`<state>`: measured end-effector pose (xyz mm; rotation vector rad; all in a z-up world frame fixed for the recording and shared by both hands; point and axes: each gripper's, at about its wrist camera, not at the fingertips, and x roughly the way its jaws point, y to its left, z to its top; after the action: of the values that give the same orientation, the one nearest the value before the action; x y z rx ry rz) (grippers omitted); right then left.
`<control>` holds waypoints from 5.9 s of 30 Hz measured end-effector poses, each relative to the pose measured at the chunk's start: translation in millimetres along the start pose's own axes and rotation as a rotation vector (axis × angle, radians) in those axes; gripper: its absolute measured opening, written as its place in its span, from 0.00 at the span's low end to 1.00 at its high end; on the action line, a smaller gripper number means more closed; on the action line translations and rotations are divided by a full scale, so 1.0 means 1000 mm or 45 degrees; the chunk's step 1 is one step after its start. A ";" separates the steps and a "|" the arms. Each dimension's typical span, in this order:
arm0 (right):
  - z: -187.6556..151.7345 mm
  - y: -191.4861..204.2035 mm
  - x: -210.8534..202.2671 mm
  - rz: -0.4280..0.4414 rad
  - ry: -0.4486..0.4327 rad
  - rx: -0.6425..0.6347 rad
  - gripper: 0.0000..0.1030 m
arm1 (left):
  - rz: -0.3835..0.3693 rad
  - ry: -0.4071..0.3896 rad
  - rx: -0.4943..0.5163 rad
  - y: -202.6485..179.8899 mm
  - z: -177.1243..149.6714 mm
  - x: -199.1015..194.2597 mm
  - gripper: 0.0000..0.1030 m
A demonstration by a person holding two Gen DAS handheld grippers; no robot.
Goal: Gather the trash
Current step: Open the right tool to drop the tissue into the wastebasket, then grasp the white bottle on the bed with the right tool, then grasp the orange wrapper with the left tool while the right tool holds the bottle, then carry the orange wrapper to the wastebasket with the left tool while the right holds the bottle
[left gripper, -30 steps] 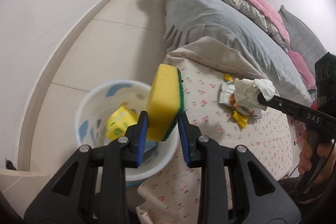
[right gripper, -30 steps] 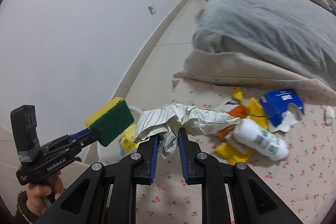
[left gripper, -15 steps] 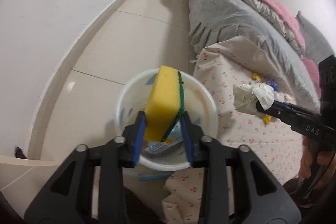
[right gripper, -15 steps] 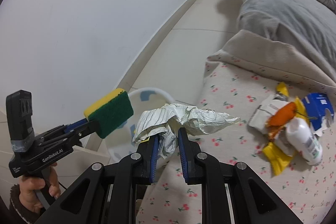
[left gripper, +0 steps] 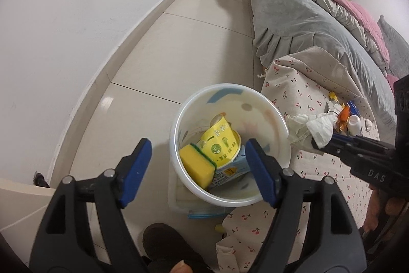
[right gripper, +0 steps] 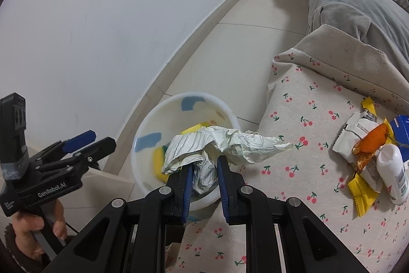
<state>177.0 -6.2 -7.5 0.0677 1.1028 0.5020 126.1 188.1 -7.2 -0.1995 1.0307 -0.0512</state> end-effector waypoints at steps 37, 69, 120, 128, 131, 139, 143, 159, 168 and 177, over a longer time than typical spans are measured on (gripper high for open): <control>-0.018 -0.114 -0.095 -0.183 -0.128 0.188 0.59 | -0.079 0.073 0.102 -0.070 0.008 0.011 0.92; -0.025 -0.215 -0.055 -0.474 0.095 0.165 0.48 | -0.104 0.165 0.249 -0.156 0.010 0.040 0.94; -0.061 -0.279 -0.158 -0.340 -0.101 0.536 0.40 | -0.382 0.207 0.418 -0.281 0.022 0.092 0.18; -0.059 -0.266 -0.168 -0.319 -0.138 0.512 0.40 | -0.395 0.168 0.372 -0.269 0.027 0.079 0.17; -0.057 -0.260 -0.170 -0.306 -0.151 0.500 0.40 | -0.399 0.156 0.357 -0.265 0.028 0.073 0.17; -0.044 -0.232 -0.162 -0.266 -0.161 0.453 0.40 | -0.367 0.107 0.340 -0.247 0.031 0.059 0.16; -0.037 -0.216 -0.154 -0.244 -0.158 0.423 0.40 | -0.344 0.089 0.328 -0.232 0.032 0.052 0.16; -0.014 -0.155 -0.115 -0.176 -0.121 0.299 0.40 | -0.263 0.056 0.219 -0.156 0.031 0.037 0.17; -0.009 -0.117 -0.087 -0.131 -0.080 0.229 0.40 | -0.200 0.059 0.154 -0.104 0.023 0.038 0.17; -0.007 -0.078 -0.053 -0.078 -0.020 0.151 0.40 | -0.136 0.077 0.088 -0.054 0.011 0.038 0.17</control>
<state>180.1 -98.6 10.2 0.1413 1.1151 0.3805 158.1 131.3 -23.4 -0.1905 1.0762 -0.1905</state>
